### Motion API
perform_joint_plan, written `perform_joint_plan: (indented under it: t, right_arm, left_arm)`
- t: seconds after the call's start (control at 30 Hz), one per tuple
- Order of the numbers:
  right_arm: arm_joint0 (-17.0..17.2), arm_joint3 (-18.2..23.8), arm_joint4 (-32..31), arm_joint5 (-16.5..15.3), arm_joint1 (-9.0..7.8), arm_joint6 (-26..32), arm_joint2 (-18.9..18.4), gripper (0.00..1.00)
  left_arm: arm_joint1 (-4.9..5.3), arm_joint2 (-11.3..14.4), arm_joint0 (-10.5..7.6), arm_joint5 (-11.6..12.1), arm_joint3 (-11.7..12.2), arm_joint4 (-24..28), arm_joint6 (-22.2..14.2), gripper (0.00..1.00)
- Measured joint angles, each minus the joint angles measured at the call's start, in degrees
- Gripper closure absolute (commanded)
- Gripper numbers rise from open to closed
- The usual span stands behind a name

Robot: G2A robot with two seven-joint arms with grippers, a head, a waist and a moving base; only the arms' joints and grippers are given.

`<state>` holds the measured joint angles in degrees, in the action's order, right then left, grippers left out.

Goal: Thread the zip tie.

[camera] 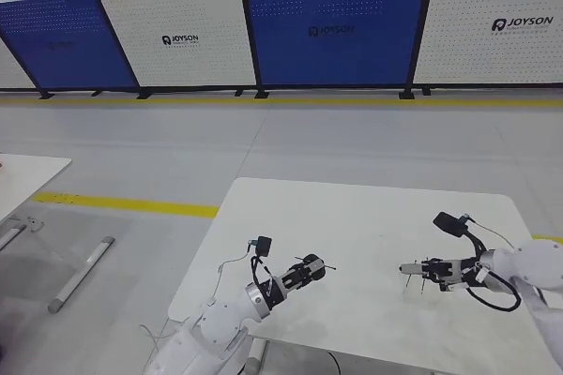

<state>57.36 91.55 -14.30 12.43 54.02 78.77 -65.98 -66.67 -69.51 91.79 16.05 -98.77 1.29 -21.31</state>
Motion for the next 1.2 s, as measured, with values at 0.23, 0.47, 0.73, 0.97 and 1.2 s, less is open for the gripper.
perform_joint_plan:
  t: [0.23,0.47,0.73,0.97,1.2]
  right_arm:
    - [-4.84,-0.88,-8.36,7.3,0.87,0.87,6.59,0.0]
    - [-5.13,-1.39,-8.39,7.04,0.93,0.87,7.02,0.0]
    - [-4.93,-2.56,-9.37,4.97,1.04,0.21,8.24,0.0]
    - [-7.06,-3.1,-13.5,7.05,1.72,0.3,10.55,0.0]
    - [-7.02,-3.08,-13.44,7.05,1.71,0.32,10.52,0.0]
  left_arm:
    - [0.0,0.0,0.0,0.0,0.0,0.0,0.0,1.0]
    - [0.0,0.0,0.0,0.0,0.0,0.0,0.0,1.0]
    - [0.0,0.0,0.0,0.0,0.0,0.0,0.0,1.0]
    - [0.0,0.0,0.0,0.0,0.0,0.0,0.0,1.0]
    - [0.0,0.0,0.0,0.0,0.0,0.0,0.0,1.0]
